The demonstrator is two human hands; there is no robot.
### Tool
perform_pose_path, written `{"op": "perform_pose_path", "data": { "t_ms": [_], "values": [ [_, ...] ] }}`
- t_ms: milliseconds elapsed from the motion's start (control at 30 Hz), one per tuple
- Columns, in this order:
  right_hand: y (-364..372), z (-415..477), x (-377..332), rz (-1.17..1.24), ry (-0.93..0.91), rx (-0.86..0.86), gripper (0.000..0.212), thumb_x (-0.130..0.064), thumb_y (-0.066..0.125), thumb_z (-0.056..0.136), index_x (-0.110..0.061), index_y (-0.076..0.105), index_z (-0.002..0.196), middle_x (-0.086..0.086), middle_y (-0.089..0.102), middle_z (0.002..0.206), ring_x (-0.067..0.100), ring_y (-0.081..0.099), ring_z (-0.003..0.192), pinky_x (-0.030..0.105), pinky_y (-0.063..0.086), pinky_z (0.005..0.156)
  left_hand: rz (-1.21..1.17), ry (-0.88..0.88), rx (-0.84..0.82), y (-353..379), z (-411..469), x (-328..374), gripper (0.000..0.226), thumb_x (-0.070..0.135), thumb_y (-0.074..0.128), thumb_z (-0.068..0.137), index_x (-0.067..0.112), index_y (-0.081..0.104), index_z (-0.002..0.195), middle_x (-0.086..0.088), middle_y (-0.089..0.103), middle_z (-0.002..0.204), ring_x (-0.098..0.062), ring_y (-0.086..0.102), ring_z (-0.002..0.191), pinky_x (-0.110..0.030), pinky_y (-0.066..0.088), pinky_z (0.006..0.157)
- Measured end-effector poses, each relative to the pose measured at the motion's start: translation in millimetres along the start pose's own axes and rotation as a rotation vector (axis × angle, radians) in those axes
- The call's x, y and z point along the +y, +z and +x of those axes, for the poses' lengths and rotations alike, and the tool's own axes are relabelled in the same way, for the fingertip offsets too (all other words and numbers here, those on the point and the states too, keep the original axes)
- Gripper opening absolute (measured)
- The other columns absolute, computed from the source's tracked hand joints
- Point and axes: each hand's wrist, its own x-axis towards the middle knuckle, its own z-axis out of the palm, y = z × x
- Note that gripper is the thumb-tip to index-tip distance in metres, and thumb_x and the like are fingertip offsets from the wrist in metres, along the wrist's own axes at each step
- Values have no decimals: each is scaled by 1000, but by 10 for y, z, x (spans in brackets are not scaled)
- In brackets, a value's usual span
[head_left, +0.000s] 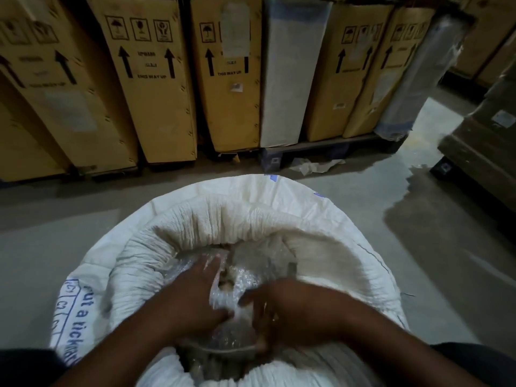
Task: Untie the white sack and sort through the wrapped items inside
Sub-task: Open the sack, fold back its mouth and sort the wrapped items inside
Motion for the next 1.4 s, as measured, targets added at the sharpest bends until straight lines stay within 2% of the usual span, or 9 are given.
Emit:
{"op": "perform_pose_path", "data": {
  "t_ms": [167, 333, 467, 600, 767, 933, 1133, 1267, 1400],
  "values": [
    [-239, 169, 300, 78, 233, 350, 32, -31, 79, 86, -25, 68, 115, -8, 69, 96, 8, 66, 81, 21, 49, 66, -269, 12, 275, -25, 244, -135, 105, 62, 72, 85, 30, 11, 165, 3, 19, 172, -19, 25, 156, -35, 27, 124],
    [-352, 212, 573, 257, 290, 595, 27, -33, 84, 81, -28, 72, 105, -5, 72, 82, 6, 65, 68, 27, 50, 69, -337, -23, 419, -42, 294, -227, 111, 74, 66, 73, 30, 17, 163, 3, 36, 165, -19, 39, 149, -42, 38, 120],
    [-402, 130, 631, 128, 272, 633, 50, -51, 81, 78, -28, 70, 120, -7, 74, 98, 2, 68, 89, 21, 50, 80, -296, -37, 483, -156, 239, -296, 124, 83, 63, 68, 32, 4, 164, -1, 22, 171, -23, 28, 154, -45, 34, 123],
    [-555, -30, 643, 364, 143, 704, 73, -65, 72, 71, -25, 67, 132, -10, 73, 117, 0, 68, 106, 31, 52, 101, -315, -37, 575, -404, 163, -359, 116, 88, 64, 69, 32, 21, 161, 0, 40, 162, -21, 43, 146, -40, 39, 119],
    [-678, -116, 627, 761, -57, 793, 52, -47, 78, 81, -26, 71, 128, -6, 71, 130, 3, 63, 123, 33, 47, 109, -387, -42, 736, -597, 73, -319, 93, 73, 66, 82, 16, 43, 151, -6, 59, 145, -25, 57, 130, -28, 42, 98],
    [-641, 11, 595, 1202, 54, 544, 94, -59, 87, 54, -19, 61, 134, 6, 68, 135, 21, 64, 124, 45, 43, 112, -355, 36, 556, -391, 173, -253, 109, 86, 57, 77, 37, 11, 163, 1, 28, 168, -21, 36, 150, -40, 33, 122],
    [-331, 71, 450, 114, 132, 495, 62, -54, 79, 81, -20, 67, 131, -7, 72, 125, 2, 67, 110, 30, 53, 101, -126, 26, 204, -91, 255, -377, 119, 101, 45, 67, 36, 17, 163, 5, 12, 173, -17, 16, 159, -43, 24, 127],
    [-253, 72, 384, 71, 62, 455, 61, -52, 76, 84, -22, 65, 135, -10, 70, 130, -1, 65, 114, 27, 54, 102, 67, -23, -45, 4, 211, -362, 117, 89, 55, 76, 31, 7, 165, 0, -5, 174, -21, 0, 161, -42, 12, 130],
    [-259, 104, 390, 8, 65, 450, 59, -52, 76, 84, -22, 65, 134, -9, 70, 129, -1, 65, 112, 26, 54, 99, 40, -17, -36, 59, 281, -444, 122, 94, 51, 69, 34, 6, 165, 5, -6, 174, -19, -1, 161, -43, 12, 130]
  ]
}}
